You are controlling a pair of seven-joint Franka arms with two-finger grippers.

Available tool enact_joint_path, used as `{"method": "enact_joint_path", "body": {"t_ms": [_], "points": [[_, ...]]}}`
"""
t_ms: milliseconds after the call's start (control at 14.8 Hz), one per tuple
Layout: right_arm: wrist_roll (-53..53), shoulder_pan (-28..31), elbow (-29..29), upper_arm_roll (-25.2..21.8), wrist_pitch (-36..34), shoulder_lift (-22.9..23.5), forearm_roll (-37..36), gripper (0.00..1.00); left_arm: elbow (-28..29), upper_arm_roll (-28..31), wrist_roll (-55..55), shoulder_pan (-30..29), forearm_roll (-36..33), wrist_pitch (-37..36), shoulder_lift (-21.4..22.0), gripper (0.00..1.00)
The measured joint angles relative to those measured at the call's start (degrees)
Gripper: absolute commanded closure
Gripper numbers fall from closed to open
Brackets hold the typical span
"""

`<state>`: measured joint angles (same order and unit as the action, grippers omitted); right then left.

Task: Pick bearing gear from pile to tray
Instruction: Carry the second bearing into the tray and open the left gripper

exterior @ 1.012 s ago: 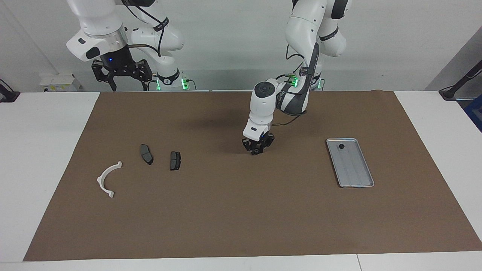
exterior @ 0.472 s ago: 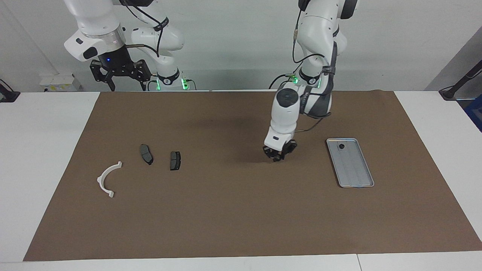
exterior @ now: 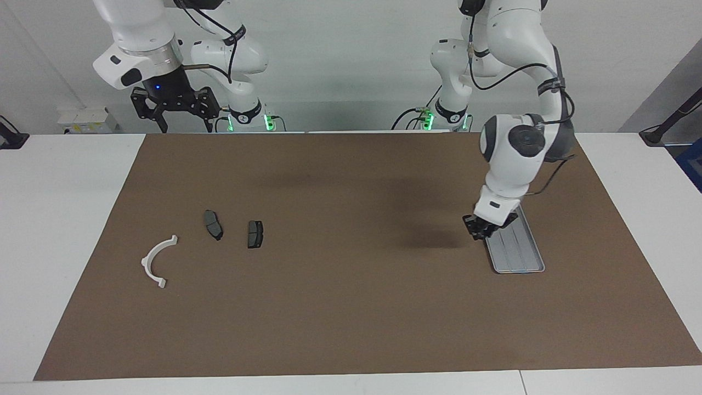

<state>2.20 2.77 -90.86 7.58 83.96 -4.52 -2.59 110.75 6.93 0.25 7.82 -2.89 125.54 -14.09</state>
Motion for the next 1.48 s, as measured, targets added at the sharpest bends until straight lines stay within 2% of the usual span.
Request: {"method": "enact_joint_path", "body": {"t_ms": [337,742,1079,1214,1282,1484], "points": [[0.00,0.00,0.00,0.00,0.00,0.00,0.00,0.00,7.53,-0.53,0.75,-0.32,0.00,8.59,0.30,1.00],[3.78,0.09,0.00,-0.30,0.14,0.00,4.38,0.00,9.16,-0.62,0.77,-0.32,0.00,11.65,0.31,1.00],[4.13,0.10,0.00,-0.63,0.17,0.00,4.68,0.00,11.34,-0.62,0.77,-0.32,0.00,14.41,0.30,1.00],[4.14,0.11,0.00,-0.65,0.17,0.00,4.68,0.00,11.34,-0.62,0.77,-0.32,0.00,14.42,0.30,0.04],[4.14,0.11,0.00,-0.66,0.18,0.00,4.68,0.00,11.34,-0.62,0.77,-0.32,0.00,14.42,0.30,0.00],[4.15,0.12,0.00,-0.66,0.19,0.00,4.68,0.00,11.33,-0.59,0.74,-0.36,0.00,13.95,0.31,0.00]]}}
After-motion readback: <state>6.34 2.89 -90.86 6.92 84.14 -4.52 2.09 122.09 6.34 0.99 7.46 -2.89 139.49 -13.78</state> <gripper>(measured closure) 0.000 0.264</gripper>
